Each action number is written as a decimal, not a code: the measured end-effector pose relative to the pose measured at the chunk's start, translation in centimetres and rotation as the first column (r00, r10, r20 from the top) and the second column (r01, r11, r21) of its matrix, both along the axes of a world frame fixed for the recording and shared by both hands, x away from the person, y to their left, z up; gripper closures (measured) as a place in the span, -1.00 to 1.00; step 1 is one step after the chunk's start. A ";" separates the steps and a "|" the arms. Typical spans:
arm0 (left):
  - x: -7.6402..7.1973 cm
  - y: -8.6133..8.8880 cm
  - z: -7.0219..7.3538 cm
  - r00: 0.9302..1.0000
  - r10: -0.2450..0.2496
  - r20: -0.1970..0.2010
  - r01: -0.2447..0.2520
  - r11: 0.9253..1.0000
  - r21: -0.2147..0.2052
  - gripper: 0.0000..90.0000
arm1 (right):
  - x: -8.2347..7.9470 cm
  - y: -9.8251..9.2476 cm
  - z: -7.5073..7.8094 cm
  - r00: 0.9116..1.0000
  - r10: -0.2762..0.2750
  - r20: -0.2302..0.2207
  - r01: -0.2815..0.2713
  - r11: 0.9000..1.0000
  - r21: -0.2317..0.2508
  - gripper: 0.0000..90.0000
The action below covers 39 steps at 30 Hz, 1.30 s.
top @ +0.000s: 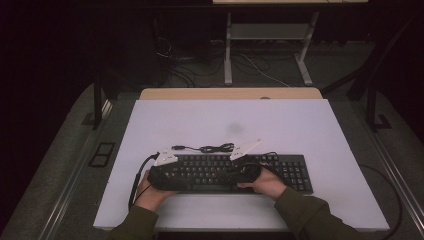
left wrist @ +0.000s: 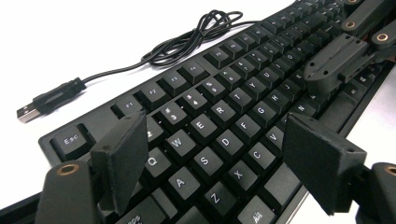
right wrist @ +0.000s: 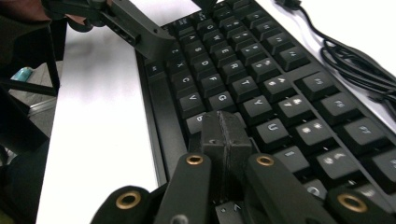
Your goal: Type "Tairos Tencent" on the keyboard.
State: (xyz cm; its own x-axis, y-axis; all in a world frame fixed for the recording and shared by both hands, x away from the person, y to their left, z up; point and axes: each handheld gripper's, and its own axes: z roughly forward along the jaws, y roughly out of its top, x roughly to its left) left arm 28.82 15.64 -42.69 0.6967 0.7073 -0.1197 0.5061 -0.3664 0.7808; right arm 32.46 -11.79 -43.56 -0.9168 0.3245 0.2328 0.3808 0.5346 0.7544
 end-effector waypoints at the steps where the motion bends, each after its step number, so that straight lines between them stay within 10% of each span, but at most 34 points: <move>1: -0.1 0.0 0.0 1.000 0.011 -0.001 -0.011 1.000 -0.010 -0.53 | 0.0 0.1 0.0 1.000 0.003 0.000 -0.003 1.000 -0.001 0.99; 32: 0.0 0.2 -0.2 1.000 0.011 -0.004 -0.011 1.000 -0.007 -0.54 | 0.0 0.6 -0.1 1.000 0.000 0.011 0.000 1.000 -0.014 0.98; 39: 0.3 0.0 -0.2 1.000 -0.005 -0.003 0.005 1.000 -0.009 -0.50 | 0.1 -0.2 0.2 0.999 -0.033 0.011 0.032 0.999 0.014 0.55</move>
